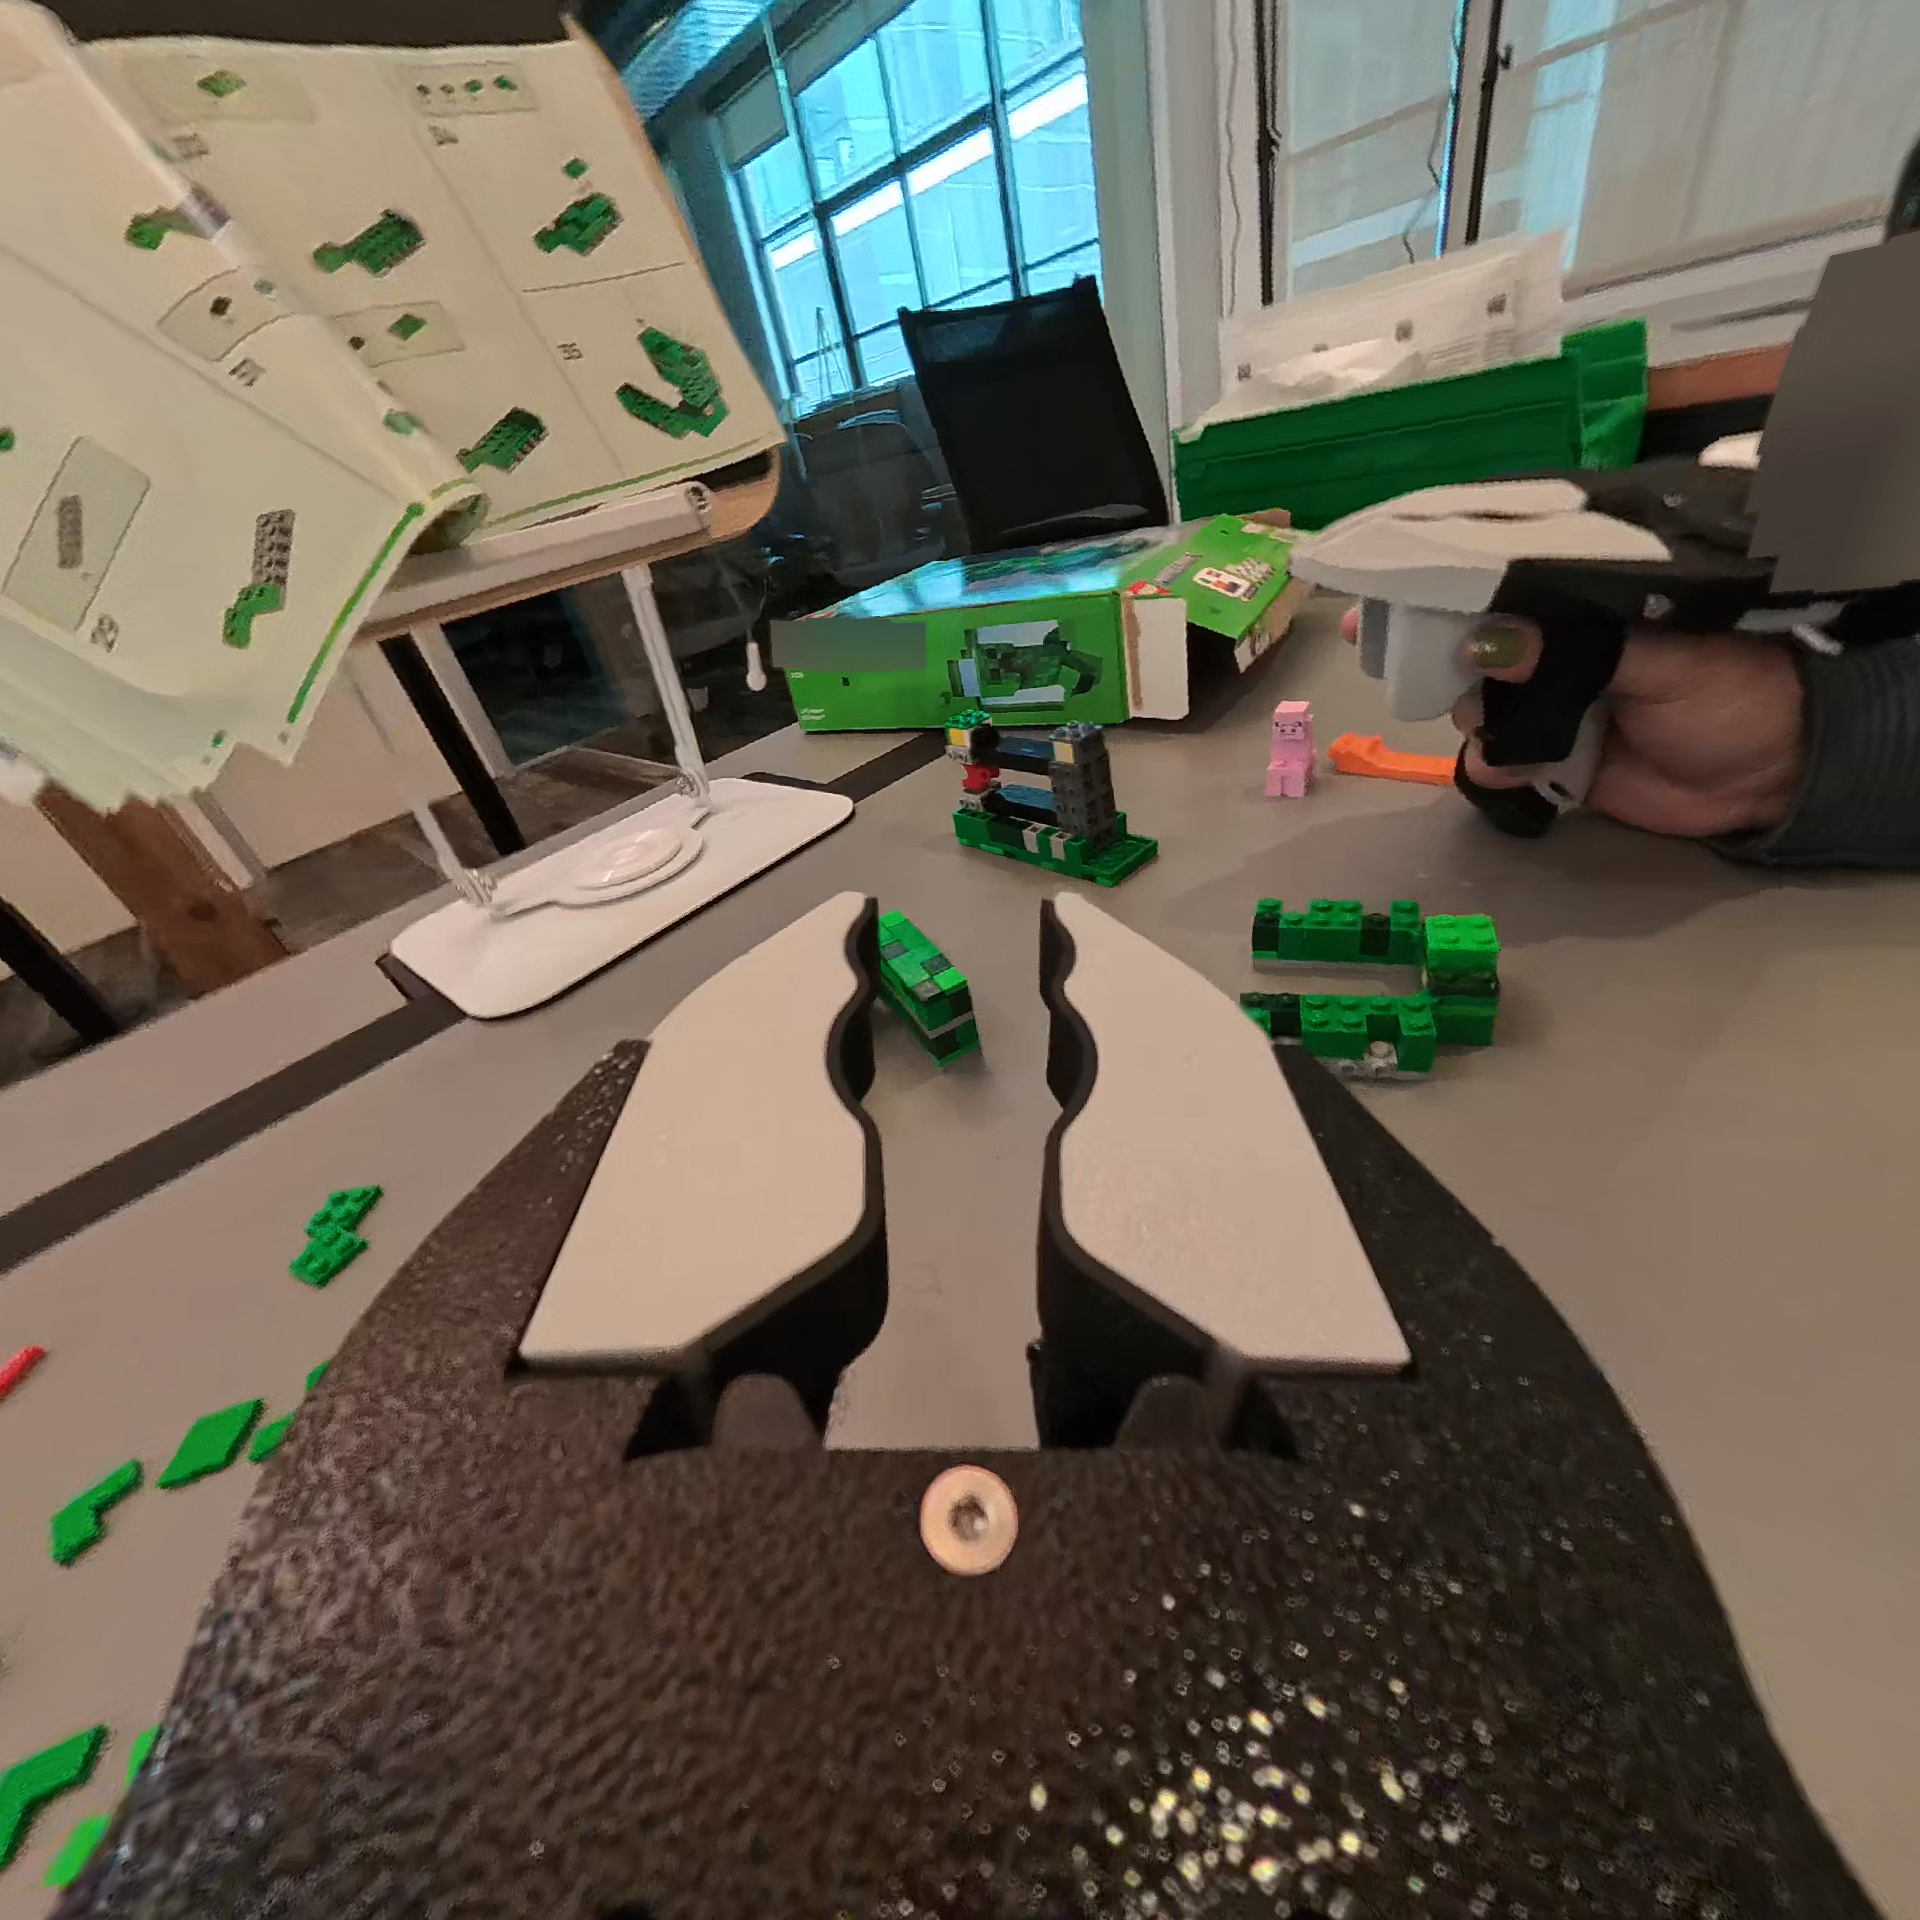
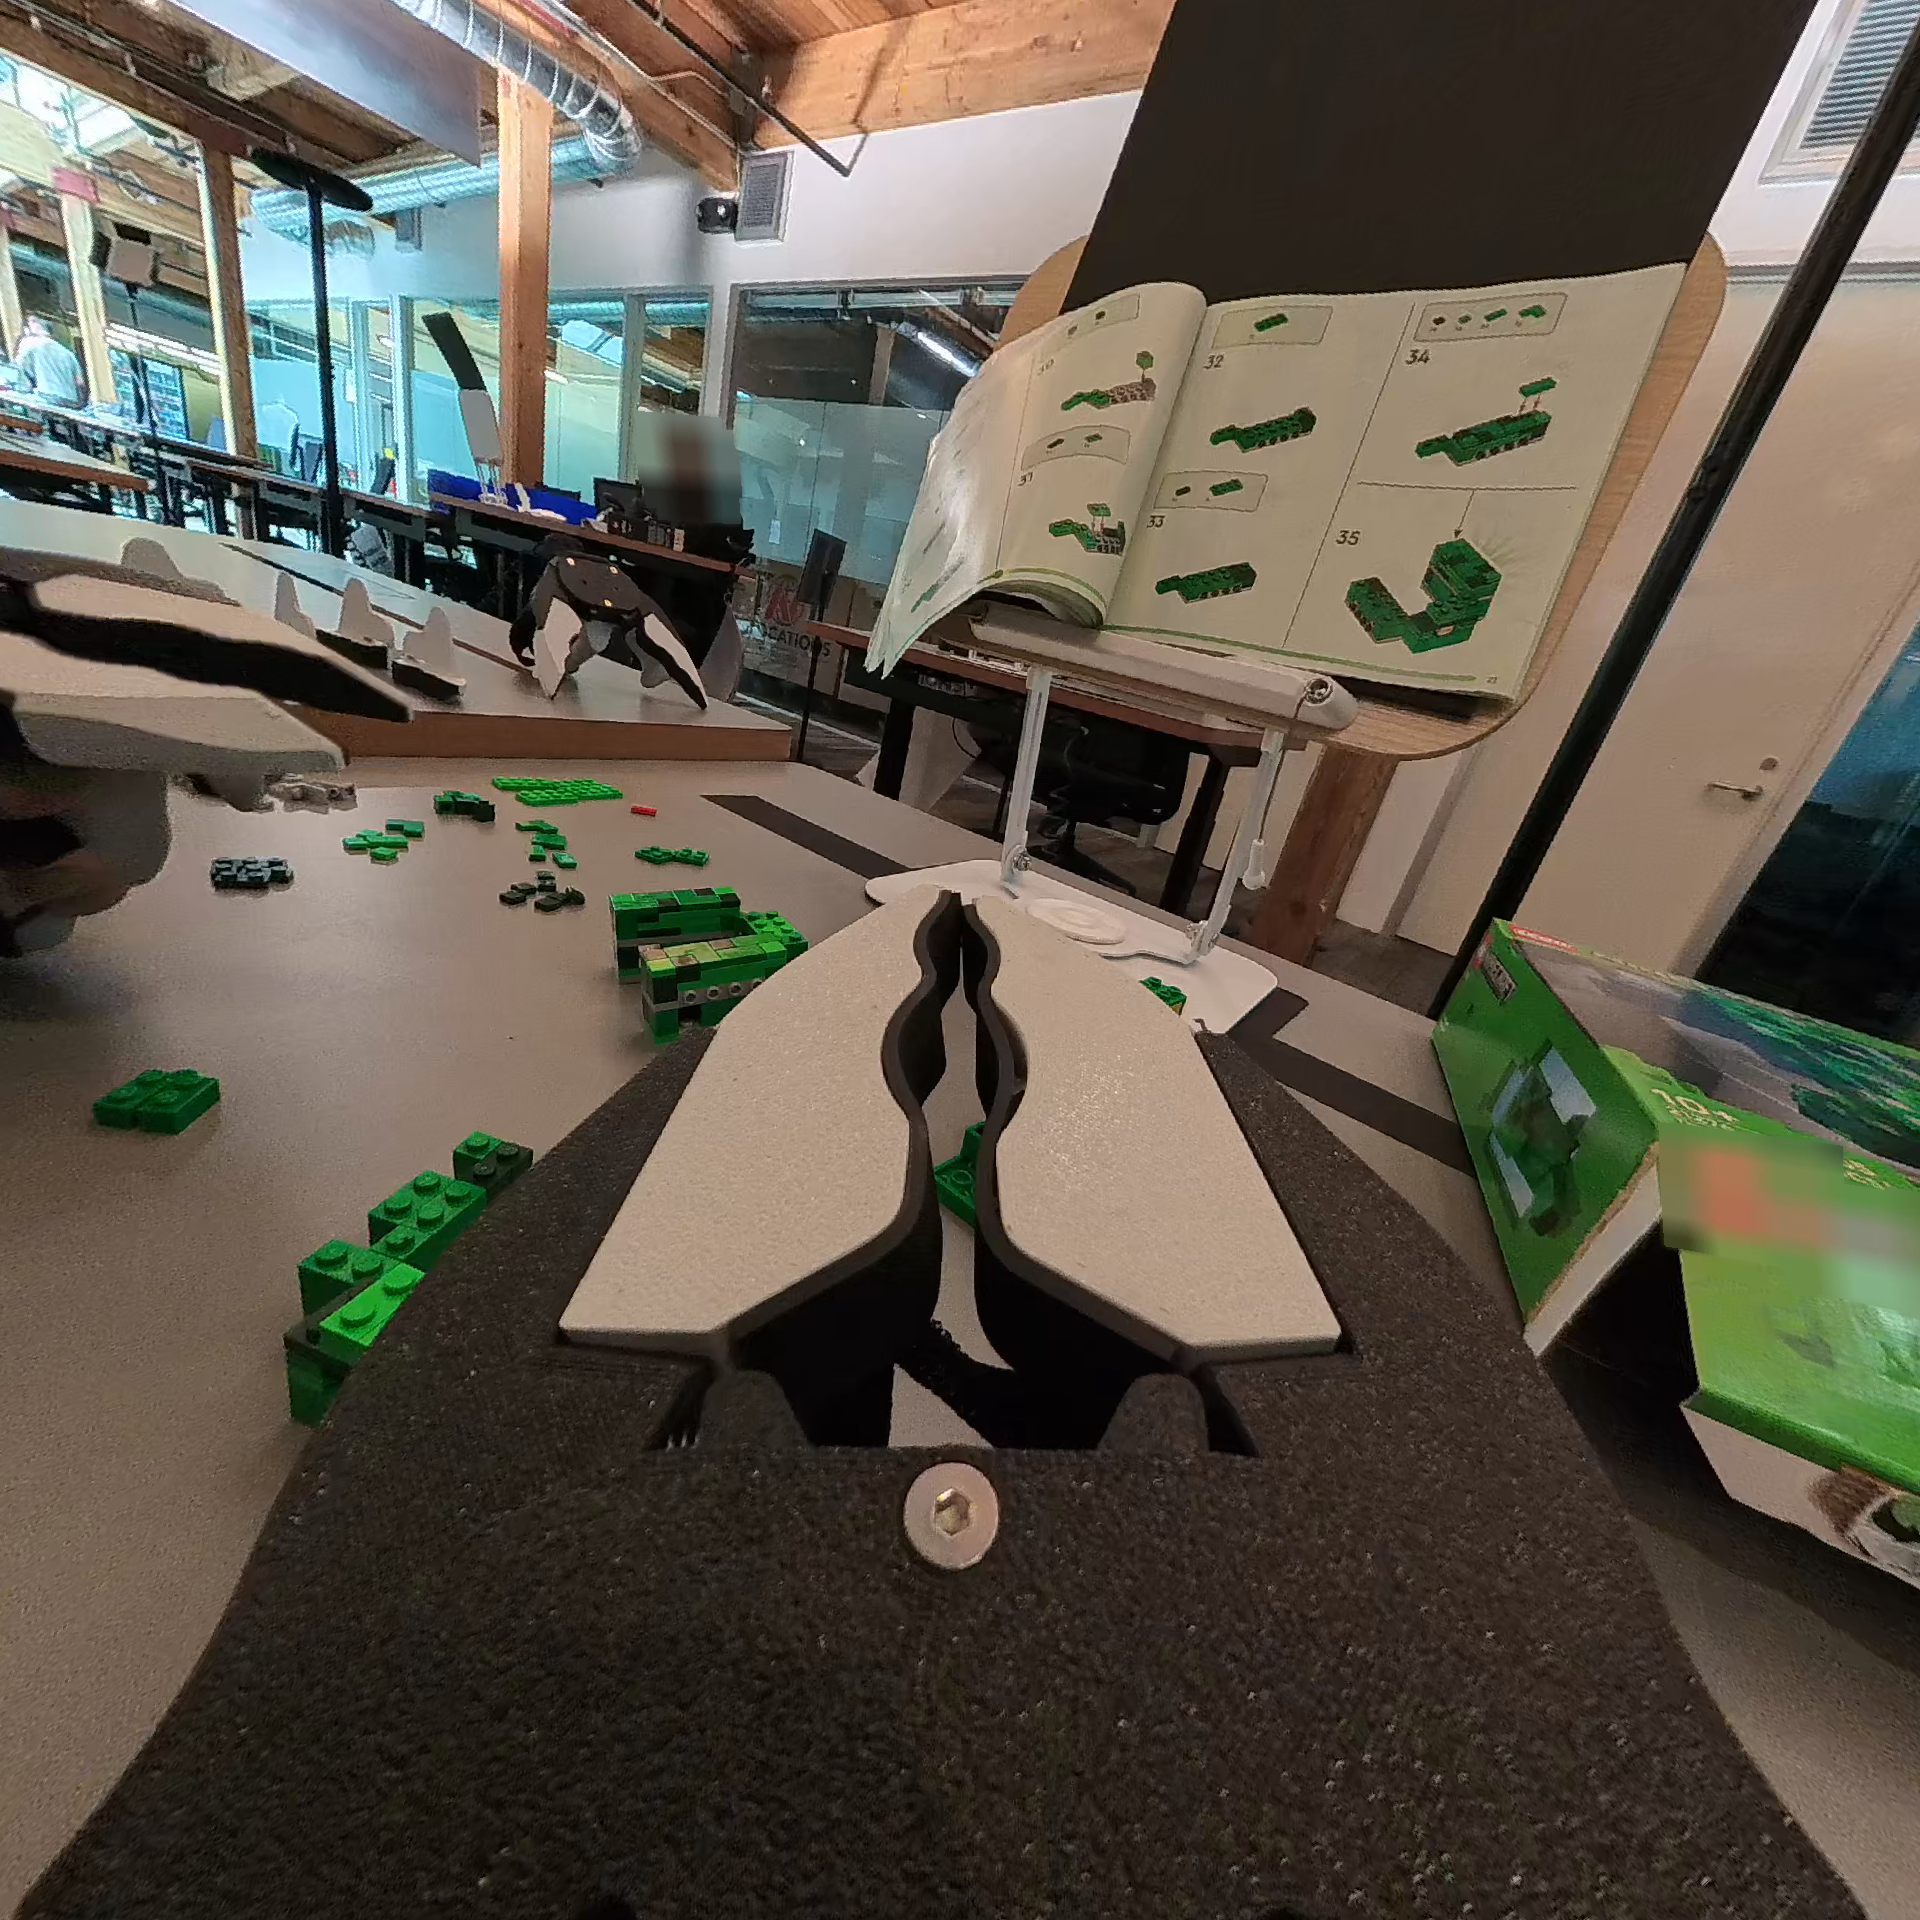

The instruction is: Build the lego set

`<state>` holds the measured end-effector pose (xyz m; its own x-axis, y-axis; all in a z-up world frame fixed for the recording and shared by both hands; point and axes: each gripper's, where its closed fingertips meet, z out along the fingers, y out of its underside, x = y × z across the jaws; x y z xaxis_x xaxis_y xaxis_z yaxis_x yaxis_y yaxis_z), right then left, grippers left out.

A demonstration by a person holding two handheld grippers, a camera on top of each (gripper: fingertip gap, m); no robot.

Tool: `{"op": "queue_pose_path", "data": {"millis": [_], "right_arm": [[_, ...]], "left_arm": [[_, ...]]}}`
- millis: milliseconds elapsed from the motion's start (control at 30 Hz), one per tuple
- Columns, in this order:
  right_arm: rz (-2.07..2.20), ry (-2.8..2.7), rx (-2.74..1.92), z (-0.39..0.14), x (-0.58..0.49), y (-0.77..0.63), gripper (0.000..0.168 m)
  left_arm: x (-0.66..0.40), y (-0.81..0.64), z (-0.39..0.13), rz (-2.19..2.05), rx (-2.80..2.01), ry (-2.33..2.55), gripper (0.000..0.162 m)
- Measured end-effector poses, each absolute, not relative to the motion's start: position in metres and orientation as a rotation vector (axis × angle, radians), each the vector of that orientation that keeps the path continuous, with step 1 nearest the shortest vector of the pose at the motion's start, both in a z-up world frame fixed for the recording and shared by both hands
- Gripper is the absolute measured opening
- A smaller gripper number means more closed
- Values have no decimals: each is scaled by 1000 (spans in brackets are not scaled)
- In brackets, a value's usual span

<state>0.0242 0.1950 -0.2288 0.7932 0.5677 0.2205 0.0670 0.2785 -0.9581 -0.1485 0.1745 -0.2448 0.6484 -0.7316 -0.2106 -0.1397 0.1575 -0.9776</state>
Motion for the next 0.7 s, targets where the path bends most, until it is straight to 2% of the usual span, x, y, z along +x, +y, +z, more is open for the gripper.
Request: {"op": "queue_pose_path", "data": {"millis": [167, 333, 533, 700], "right_arm": [[363, -602, -1261, -229, 24, 195, 0], [360, -608, -1261, -229, 23, 195, 0], [363, -611, -1261, -229, 23, 195, 0], [363, -617, -1262, -230, 22, 195, 0]], "left_arm": [[-139, 168, -245, -397, -1330, 876, 36], [-162, 182, -238, -345, -1369, 732, 39], [-273, 209, -229, -46, -1494, 365, 38], [-377, 209, -259, 163, -1758, 23, 40]]}}
